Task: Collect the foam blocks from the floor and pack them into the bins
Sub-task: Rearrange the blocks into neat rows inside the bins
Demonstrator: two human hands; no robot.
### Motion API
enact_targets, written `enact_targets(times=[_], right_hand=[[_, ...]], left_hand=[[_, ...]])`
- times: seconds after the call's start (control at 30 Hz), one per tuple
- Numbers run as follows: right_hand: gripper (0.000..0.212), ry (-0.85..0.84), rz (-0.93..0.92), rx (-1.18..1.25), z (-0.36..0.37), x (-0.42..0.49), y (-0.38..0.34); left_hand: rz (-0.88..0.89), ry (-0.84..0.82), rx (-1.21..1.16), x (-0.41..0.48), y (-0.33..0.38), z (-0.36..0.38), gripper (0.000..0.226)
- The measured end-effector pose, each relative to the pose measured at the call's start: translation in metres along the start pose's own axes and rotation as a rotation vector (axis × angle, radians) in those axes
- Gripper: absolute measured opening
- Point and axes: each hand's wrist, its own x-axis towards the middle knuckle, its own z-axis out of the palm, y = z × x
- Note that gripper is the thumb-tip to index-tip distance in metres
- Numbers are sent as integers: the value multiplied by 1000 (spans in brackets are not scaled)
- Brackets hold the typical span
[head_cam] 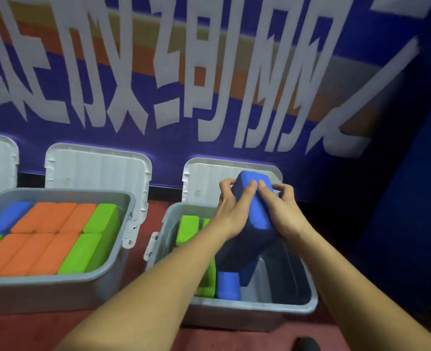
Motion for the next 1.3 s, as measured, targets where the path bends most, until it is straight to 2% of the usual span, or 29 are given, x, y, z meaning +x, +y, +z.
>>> enact_targets(times=[0.07,0.13,0.2,0.33,0.43,0.5,0.6,0.77,0.9,1.0,1.2,1.27,1.3], right_hand=[[94,10,-23,-54,-16,6,14],[94,47,-18,-191,-30,14,33],[91,62,-8,-284,-38,18,54],[71,53,82,-330,-39,23,97],[69,45,108,-329,-27,26,130],[67,31,137,-356,-17,34,151],[58,24,203,-354,-2,47,182],[63,-15,270,-348,16,58,232],[67,-81,411,-382,28,61,283],[69,-137,529,-447,29,74,304],[67,-163,657,-693,32,72,291],[67,-134,629,-848,34,72,276],[67,-115,551,-932,34,73,269]], left_hand=[[-9,-91,21,9,-10,20,93],[-16,-165,78,19,-29,41,78],[-44,-200,140,27,-54,59,65],[-127,-246,197,37,-98,80,62],[-158,-266,307,36,-126,79,58],[-139,-276,476,37,-146,77,56],[-112,-271,867,46,-184,76,56],[-9,-191,1136,53,-234,75,75],[1,-203,1207,46,-281,85,58],[67,-145,1241,49,-293,89,59],[31,-254,1249,47,-287,82,57],[6,-263,1239,45,-278,72,56],[-1,-233,1219,44,-272,64,57]])
